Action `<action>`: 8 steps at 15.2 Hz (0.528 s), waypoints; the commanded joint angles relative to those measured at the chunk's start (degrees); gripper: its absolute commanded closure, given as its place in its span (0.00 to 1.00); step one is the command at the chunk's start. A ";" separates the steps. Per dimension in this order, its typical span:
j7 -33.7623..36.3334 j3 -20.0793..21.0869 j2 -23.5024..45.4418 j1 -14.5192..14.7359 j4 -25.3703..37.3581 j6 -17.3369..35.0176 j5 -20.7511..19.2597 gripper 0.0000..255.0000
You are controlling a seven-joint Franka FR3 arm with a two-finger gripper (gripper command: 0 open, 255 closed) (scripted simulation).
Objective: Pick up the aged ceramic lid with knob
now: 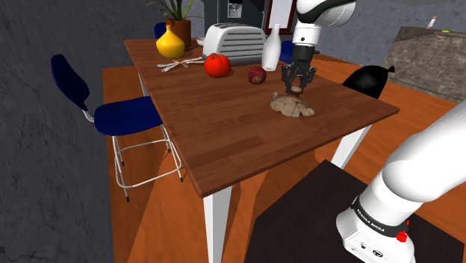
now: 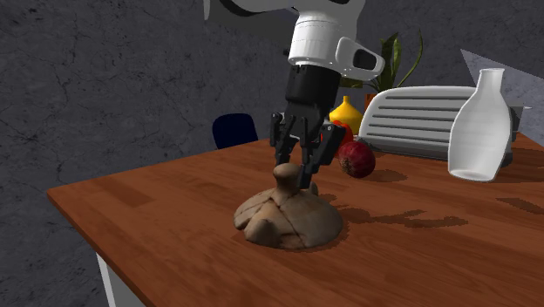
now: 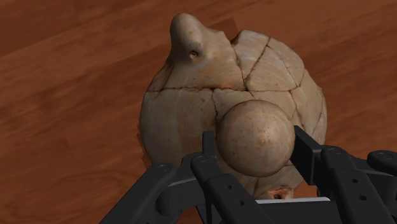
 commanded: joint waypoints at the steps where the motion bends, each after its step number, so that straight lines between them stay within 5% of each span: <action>1: 0.00 -0.02 0.02 -0.01 -0.02 0.02 -0.01 1.00; 8: 0.46 0.06 -0.47 0.02 4.01 -4.48 -0.08 1.00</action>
